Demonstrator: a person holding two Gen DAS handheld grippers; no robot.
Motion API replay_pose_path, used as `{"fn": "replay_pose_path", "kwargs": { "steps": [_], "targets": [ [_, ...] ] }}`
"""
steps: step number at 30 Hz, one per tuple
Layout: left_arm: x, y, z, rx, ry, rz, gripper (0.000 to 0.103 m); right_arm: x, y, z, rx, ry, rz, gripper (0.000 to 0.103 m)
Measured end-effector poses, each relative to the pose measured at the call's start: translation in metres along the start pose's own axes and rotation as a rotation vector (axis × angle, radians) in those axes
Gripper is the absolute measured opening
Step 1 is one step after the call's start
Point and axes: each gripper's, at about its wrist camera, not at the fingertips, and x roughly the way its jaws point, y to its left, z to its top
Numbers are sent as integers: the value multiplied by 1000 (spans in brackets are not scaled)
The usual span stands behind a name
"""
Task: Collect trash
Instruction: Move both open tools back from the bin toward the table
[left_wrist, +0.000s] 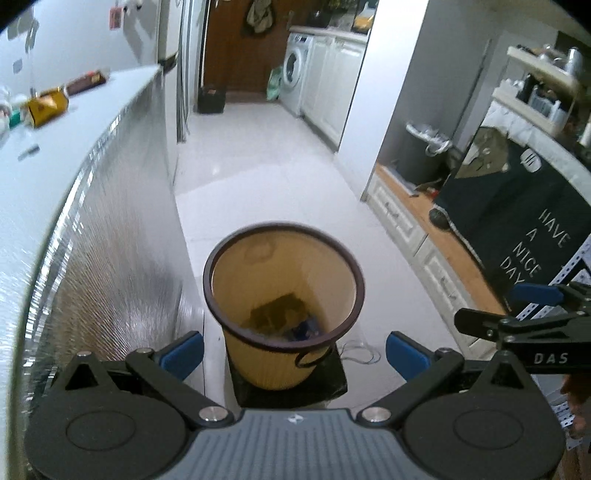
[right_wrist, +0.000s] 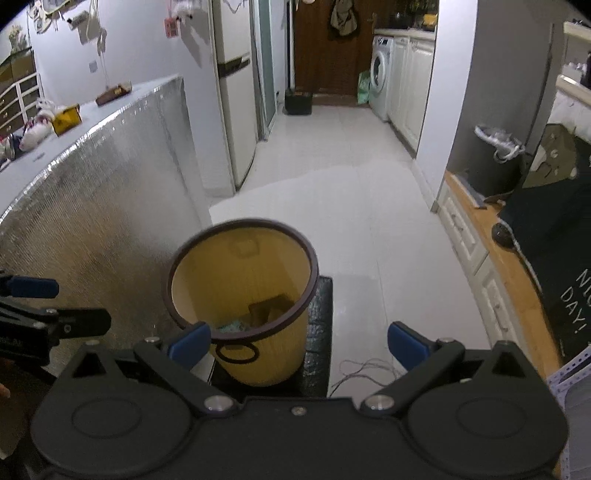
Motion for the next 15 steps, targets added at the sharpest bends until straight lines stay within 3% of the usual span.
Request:
{"fn": "replay_pose_path", "kwargs": {
  "steps": [7, 15],
  "targets": [
    [-45, -4, 4, 15, -114, -4, 103, -28, 6, 1, 5, -85, -9, 103],
    [-98, 14, 11, 4, -253, 34, 103, -58, 25, 10, -12, -204, 38, 103]
  ]
}}
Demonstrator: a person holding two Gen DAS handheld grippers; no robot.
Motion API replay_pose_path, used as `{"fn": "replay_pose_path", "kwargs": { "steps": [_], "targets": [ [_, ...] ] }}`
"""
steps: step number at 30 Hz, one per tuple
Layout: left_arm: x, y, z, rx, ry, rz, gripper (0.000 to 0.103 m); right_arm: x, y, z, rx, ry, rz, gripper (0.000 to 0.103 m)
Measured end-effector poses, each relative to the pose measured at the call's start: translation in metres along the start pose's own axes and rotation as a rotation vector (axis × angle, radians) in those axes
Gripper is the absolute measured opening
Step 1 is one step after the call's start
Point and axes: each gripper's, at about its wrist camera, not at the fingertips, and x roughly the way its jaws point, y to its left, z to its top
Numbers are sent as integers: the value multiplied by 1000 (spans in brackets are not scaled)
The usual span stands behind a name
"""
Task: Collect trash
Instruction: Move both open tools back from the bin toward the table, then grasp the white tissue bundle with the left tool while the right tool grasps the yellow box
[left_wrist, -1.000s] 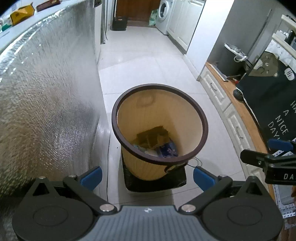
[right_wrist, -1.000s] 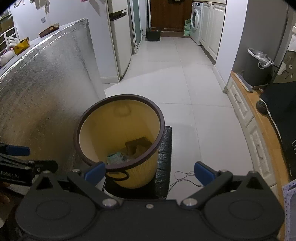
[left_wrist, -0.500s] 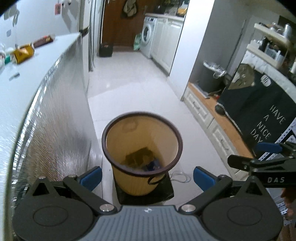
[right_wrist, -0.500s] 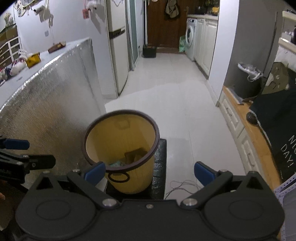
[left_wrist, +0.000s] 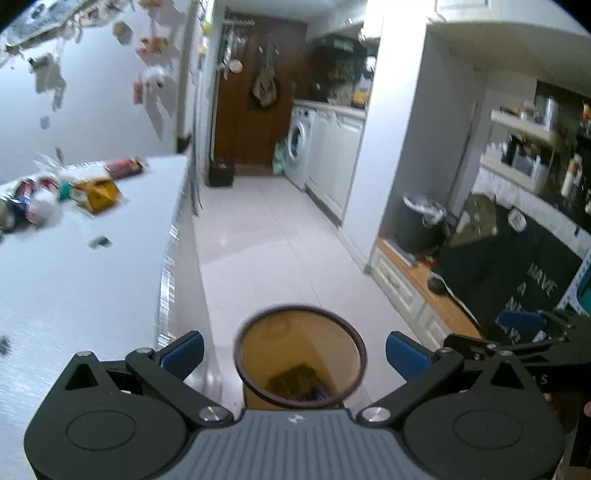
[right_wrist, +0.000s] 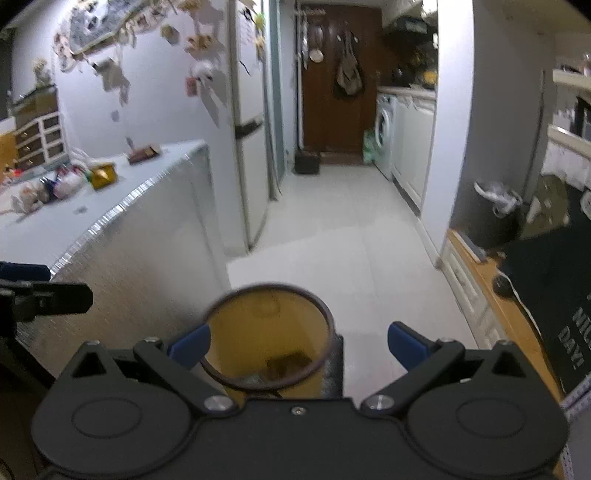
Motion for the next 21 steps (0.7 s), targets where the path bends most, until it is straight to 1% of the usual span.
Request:
{"fn": "replay_pose_path", "kwargs": {
  "steps": [4, 7, 11, 15, 17, 19, 21],
  "targets": [
    [-24, 20, 6, 0, -42, 53, 103, -7, 13, 11, 5, -53, 55, 103],
    [-41, 39, 9, -7, -70, 111, 103, -5, 28, 21, -3, -84, 88, 103],
    [-59, 69, 12, -41, -102, 175, 103, 6, 54, 32, -31, -118, 162, 103],
    [-74, 103, 16, -57, -120, 255, 103, 18, 82, 42, -68, -152, 208, 103],
    [-79, 121, 20, -67, -130, 287, 103, 25, 95, 49, -77, -170, 250, 103],
    [-85, 140, 26, -72, -141, 320, 103, 30, 108, 56, -93, -175, 288, 103],
    [-90, 157, 34, -73, -153, 354, 103, 36, 123, 63, -114, -171, 305, 103]
  ]
}}
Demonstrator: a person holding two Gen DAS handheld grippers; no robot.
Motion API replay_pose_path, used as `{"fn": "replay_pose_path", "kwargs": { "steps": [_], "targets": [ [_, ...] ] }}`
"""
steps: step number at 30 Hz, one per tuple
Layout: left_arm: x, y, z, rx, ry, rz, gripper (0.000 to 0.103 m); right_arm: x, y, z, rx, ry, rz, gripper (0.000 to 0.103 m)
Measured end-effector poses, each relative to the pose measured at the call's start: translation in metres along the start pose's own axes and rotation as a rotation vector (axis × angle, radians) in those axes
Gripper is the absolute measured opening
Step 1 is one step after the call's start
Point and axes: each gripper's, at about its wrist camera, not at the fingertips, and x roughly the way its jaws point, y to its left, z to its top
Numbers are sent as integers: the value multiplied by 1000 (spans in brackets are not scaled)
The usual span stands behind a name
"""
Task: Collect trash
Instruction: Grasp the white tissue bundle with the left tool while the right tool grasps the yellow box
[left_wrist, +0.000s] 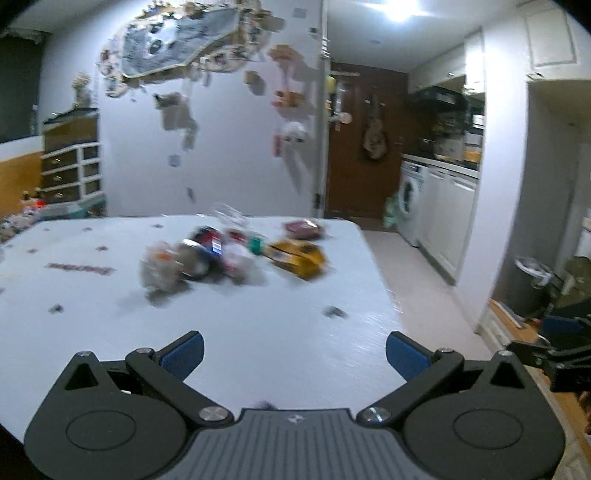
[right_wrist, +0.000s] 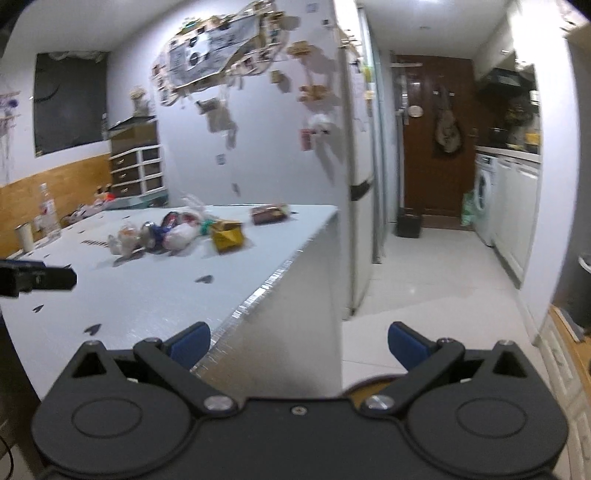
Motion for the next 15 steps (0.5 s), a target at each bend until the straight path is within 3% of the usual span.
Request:
{"fn": "replay_pose_path", "kwargs": {
  "steps": [7, 15],
  "targets": [
    [14, 47, 46, 7, -62, 68, 103, 47, 33, 24, 16, -10, 112, 103],
    [82, 86, 100, -17, -75, 79, 103, 99, 56, 58, 7, -51, 156, 103]
  ]
}}
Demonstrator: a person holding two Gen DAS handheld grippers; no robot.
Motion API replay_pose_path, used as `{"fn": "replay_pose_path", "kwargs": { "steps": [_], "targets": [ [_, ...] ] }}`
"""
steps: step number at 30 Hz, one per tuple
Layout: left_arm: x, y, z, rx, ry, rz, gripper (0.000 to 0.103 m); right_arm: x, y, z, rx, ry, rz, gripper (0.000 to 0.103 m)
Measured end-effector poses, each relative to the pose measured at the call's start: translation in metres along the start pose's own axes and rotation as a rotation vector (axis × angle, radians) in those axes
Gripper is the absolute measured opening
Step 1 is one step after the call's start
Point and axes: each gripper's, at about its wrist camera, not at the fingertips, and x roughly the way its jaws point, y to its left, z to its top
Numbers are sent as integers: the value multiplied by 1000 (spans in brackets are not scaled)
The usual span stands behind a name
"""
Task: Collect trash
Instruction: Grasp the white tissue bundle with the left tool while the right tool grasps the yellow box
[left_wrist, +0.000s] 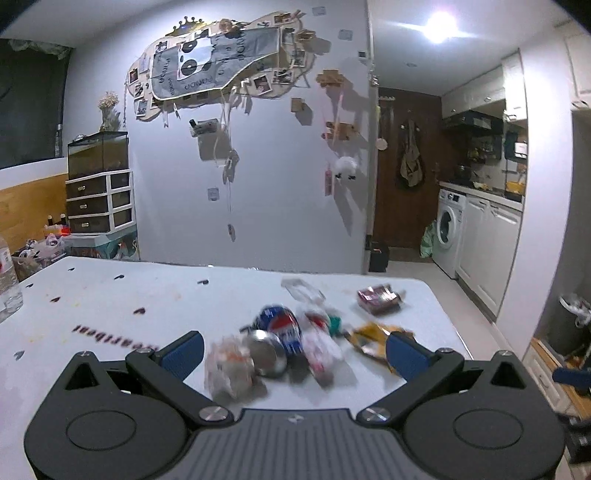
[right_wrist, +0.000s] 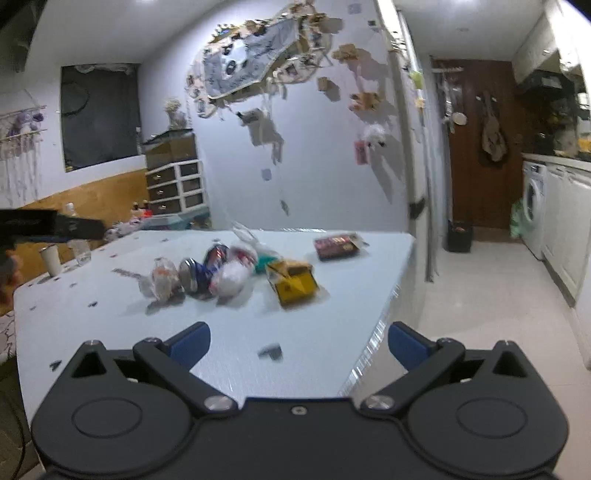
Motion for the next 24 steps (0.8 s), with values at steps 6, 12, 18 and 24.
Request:
{"fn": "replay_pose_path", "kwargs": {
  "steps": [6, 12, 18, 24],
  "targets": [
    [72, 16, 12, -13, 49, 15, 103, 48, -2, 22, -27, 27, 31, 103],
    [138, 41, -1, -62, 114, 77, 103, 95, -3, 40, -19, 55, 10, 103],
    [162, 61, -18, -53, 147, 86, 103, 126, 0, 55, -52, 87, 5, 103],
    [166, 80, -28, -85, 146, 34, 102, 155, 0, 77, -79, 106, -6, 103]
  ]
}}
